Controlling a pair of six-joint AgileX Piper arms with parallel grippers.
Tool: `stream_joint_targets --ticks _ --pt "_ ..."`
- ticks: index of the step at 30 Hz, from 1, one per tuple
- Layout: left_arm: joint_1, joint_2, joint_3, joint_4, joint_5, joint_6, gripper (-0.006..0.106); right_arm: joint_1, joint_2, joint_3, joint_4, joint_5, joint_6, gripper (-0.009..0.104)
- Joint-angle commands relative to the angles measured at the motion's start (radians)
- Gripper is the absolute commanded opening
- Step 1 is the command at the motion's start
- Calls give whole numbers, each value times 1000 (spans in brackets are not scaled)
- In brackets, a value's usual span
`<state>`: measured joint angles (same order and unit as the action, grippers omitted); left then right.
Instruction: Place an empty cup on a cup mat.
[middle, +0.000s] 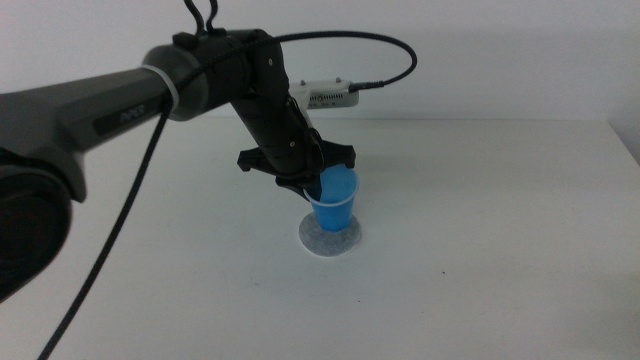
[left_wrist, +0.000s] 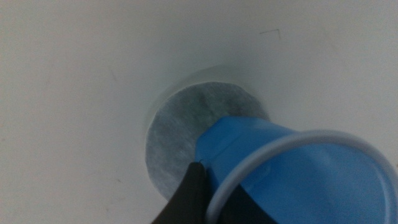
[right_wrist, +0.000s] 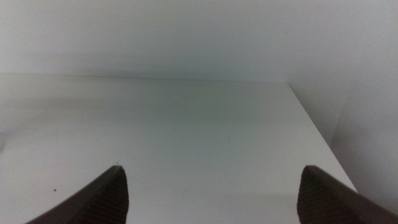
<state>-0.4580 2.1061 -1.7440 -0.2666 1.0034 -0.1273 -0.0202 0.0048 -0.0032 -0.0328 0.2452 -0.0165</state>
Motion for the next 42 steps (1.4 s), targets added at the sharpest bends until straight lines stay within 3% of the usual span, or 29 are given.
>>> stream_joint_targets --ticks 1,9,12,15,18,21,23,26,35,42 --pt "-4 18 -12 5 9 -9 -2 2 -5 3 -5 -7 -4 93" --pt "-2 59 -12 16 11 -5 -2 2 -5 3 -5 -7 -4 93" --pt "2 58 -16 8 11 -1 9 2 -5 3 -5 -7 -4 93" --pt "8 52 -33 5 61 33 32 2 -5 3 -5 -7 -4 93" --pt "30 30 -50 4 139 103 64 2 -5 3 -5 -7 -4 93" --pt "87 -24 -52 -58 218 159 94 2 -5 3 -5 -7 -4 93" --pt "131 -79 -52 -110 218 196 94 2 -5 3 -5 -7 -4 93" --pt "177 -202 5 -110 218 207 94 2 -5 3 -5 -7 -4 93" --pt "241 -764 452 236 161 92 94 2 -5 3 -5 -7 -4 93" --pt "347 -1135 688 276 76 92 94 2 -5 3 -5 -7 -4 93"
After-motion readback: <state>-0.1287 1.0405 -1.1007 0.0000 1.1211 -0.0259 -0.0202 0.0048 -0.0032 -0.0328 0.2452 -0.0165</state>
